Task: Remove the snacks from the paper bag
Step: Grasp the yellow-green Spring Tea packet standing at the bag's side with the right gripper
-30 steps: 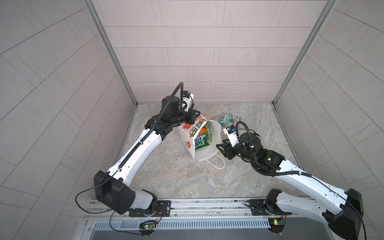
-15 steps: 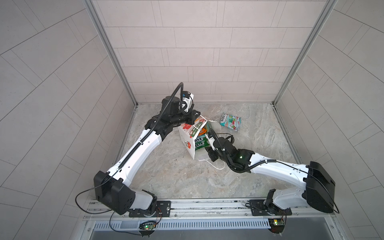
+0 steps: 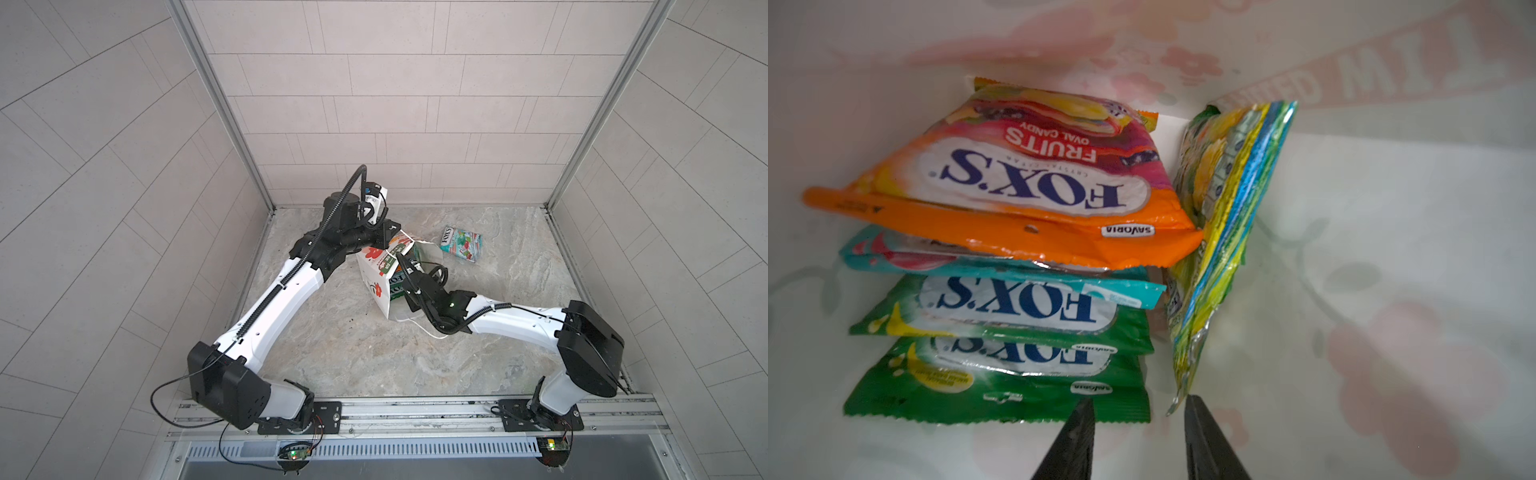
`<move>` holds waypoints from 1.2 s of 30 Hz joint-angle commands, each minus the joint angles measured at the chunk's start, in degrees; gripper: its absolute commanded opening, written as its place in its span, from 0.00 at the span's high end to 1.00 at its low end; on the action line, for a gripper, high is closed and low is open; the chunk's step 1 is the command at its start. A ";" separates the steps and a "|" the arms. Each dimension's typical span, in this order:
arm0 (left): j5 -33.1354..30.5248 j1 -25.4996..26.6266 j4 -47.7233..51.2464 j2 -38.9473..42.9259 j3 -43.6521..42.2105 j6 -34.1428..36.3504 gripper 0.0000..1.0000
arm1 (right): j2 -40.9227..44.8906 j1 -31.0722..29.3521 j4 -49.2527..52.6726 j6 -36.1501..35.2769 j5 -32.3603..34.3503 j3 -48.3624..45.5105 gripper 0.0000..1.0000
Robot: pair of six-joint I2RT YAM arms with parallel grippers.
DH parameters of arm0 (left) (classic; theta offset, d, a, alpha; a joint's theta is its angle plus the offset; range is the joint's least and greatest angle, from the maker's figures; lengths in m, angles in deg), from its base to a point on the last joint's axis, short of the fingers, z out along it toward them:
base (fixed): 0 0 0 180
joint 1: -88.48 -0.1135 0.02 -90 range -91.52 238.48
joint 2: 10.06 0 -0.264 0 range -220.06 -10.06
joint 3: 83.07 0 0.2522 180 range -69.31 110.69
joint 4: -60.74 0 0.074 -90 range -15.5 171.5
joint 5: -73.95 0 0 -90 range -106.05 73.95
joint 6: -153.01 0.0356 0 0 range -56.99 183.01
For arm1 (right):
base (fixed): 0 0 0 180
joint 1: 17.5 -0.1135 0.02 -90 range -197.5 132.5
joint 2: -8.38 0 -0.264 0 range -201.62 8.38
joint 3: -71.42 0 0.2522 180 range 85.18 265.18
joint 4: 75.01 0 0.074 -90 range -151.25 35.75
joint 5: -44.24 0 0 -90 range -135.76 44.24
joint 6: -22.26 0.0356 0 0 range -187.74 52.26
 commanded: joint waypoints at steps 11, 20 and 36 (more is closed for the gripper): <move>0.16 -0.30 -1.47 0.21 -0.29 0.55 1.00 | -7.27 0.80 4.48 2.90 8.52 7.42 0.70; 0.60 -0.30 -1.91 0.57 -0.42 0.70 1.00 | -9.34 4.41 4.22 3.94 4.06 8.05 0.68; 0.60 -0.30 -2.00 0.74 -0.54 0.66 1.00 | -15.22 6.85 4.03 4.05 2.03 12.57 0.65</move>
